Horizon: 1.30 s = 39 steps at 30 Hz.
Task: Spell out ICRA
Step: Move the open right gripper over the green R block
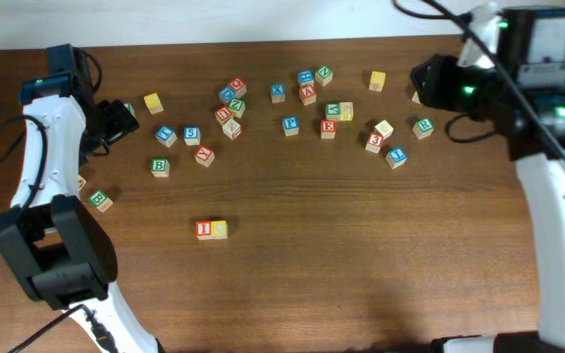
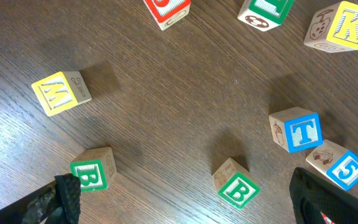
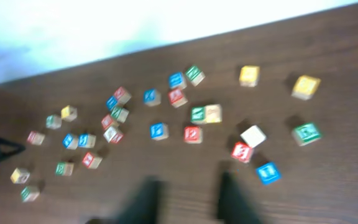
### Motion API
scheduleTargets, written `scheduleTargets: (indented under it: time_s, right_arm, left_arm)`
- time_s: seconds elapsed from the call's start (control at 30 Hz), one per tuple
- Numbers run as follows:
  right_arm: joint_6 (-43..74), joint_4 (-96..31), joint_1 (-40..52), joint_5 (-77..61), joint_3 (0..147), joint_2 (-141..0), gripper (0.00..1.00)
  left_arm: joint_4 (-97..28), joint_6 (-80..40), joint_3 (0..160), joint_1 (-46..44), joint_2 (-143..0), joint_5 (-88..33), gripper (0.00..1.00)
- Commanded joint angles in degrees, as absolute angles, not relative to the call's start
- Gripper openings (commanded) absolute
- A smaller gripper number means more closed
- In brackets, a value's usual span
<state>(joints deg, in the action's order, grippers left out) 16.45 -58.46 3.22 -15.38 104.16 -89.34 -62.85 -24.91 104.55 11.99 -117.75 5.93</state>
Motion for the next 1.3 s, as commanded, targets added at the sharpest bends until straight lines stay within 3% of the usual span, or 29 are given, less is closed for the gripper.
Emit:
scheduleTargets:
  time_s: [0.0,0.4,0.6,1.27]
  right_arm:
    - [16.36,-58.46,7.25,-12.99,105.06,-95.42,0.04]
    - [15.94,-51.13,8.56,-3.29,105.06,-114.93,0.04]
    - [13.47,-49.52,8.23,8.21,105.06,-122.04,0.04]
    - [11.81,-48.97,6.72,4.56,104.36,-131.61,0.07]
  left_arm:
    - [-62.87,-24.77,105.06,12.27,-118.17,5.78,0.99]
    - [-62.87,-24.77,105.06,12.27,-118.17,5.78,0.99]
    - [-62.87,-24.77,105.06,12.27,-118.17,5.78,0.99]
    - [-62.87,-24.77,105.06,12.27,-118.17,5.76,0.99]
